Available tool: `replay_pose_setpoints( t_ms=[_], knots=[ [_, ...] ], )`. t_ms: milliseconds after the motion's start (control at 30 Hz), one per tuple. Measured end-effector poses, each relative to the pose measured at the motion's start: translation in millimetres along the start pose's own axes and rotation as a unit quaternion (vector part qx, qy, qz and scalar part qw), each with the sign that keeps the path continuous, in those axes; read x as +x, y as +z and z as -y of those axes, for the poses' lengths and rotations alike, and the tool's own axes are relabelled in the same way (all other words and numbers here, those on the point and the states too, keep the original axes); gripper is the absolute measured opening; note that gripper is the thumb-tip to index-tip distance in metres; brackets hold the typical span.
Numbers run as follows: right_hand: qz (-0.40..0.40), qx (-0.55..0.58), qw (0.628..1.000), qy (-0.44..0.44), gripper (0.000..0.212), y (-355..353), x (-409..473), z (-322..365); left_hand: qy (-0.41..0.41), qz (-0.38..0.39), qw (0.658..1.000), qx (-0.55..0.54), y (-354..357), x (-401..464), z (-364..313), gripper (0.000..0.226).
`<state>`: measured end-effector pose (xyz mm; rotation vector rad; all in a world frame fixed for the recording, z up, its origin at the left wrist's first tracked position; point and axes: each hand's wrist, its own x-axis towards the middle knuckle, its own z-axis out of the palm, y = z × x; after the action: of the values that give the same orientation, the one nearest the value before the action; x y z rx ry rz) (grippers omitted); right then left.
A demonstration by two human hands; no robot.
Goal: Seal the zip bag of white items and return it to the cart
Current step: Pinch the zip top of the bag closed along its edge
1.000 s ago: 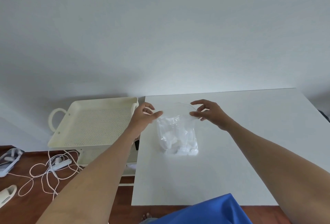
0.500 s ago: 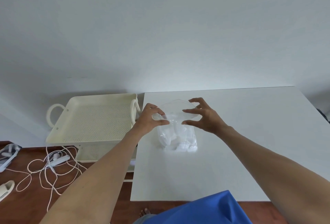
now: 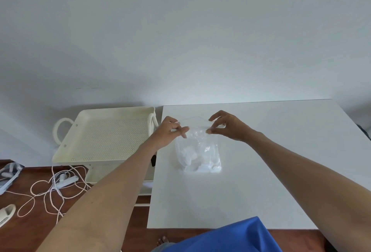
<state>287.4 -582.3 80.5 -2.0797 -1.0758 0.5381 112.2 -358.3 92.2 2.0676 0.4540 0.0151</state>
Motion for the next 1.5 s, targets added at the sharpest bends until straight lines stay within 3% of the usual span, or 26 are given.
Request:
replay_pose_setpoints(
  t_ms=[133,200,267,433,533,633,900,1067,1233,1500],
  knots=[
    [0.041,-0.029,0.999,-0.004,0.015,-8.7,4.2,1.2,0.002,0.015,0.999,0.032,-5.1,4.5,-2.0,0.020],
    [0.044,-0.040,0.998,0.000,0.023,-11.7,3.6,-1.7,0.003,0.017,0.999,0.043,-9.7,5.4,0.2,0.025],
    [0.027,-0.031,0.999,0.003,0.027,-13.6,0.5,-5.7,0.011,0.004,0.998,0.056,-15.6,6.5,2.6,0.029],
    [-0.023,0.003,1.000,-0.002,0.020,-19.5,-3.4,-8.8,0.038,-0.046,0.996,0.059,-28.1,10.4,4.3,0.012],
    [-0.013,-0.004,1.000,0.000,0.015,-25.9,0.0,-7.9,0.050,-0.034,0.996,0.064,-33.4,12.5,3.8,0.005],
    [-0.009,0.001,1.000,0.009,0.016,-34.0,2.9,-6.0,0.047,-0.001,0.994,0.099,-41.2,16.4,2.4,0.015],
    [0.138,-0.101,0.984,0.058,0.024,-55.2,12.8,10.8,0.049,0.017,0.989,0.139,-52.1,20.8,-4.3,0.023],
    [0.108,-0.083,0.988,0.069,0.027,-48.6,13.0,6.5,0.029,0.023,0.996,0.084,-54.2,18.4,-3.0,0.021],
    [0.025,0.024,0.998,0.045,0.027,-38.9,13.7,-3.7,0.025,0.002,0.996,0.085,-62.3,17.2,1.1,0.019],
    [0.058,0.008,0.996,0.060,0.018,-49.0,18.3,6.1,0.016,-0.015,0.995,0.097,-72.9,18.8,2.5,0.019]
  ],
)
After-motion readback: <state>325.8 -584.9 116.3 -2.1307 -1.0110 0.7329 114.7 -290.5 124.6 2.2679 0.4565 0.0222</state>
